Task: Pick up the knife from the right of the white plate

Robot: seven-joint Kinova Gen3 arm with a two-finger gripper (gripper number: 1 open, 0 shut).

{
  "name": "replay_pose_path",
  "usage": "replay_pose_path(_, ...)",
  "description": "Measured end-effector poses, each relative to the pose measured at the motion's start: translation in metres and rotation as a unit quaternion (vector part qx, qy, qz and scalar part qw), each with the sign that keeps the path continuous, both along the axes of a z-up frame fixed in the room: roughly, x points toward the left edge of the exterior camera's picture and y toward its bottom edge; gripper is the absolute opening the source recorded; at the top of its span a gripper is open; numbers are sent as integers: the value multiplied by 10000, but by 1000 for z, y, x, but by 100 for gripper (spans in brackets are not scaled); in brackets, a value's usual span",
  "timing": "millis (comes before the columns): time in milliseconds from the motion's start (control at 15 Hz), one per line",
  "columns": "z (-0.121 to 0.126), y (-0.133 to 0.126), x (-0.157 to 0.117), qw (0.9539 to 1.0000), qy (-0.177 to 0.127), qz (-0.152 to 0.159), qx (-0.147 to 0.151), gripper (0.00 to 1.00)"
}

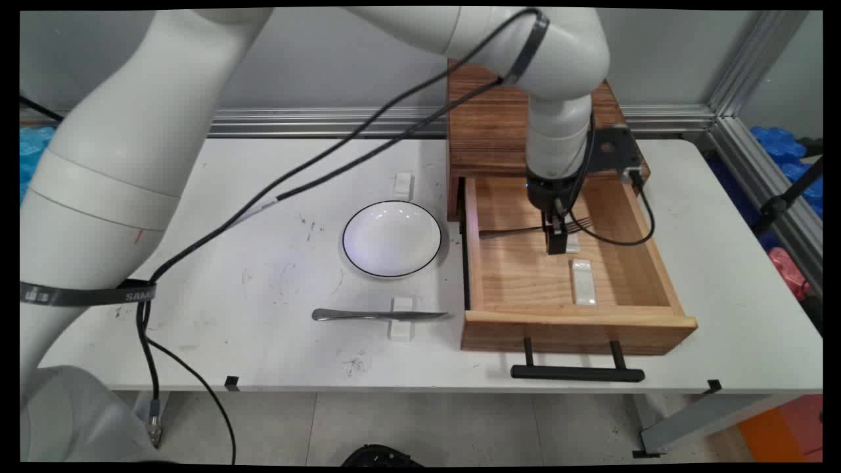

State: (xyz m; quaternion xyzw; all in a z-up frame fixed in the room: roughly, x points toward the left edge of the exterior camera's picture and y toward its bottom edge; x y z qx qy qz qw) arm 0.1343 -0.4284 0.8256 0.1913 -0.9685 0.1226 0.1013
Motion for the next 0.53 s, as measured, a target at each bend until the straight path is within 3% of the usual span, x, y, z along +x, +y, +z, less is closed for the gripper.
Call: replay_pose_path(533, 57, 48, 13, 9993, 361, -82, 86, 100)
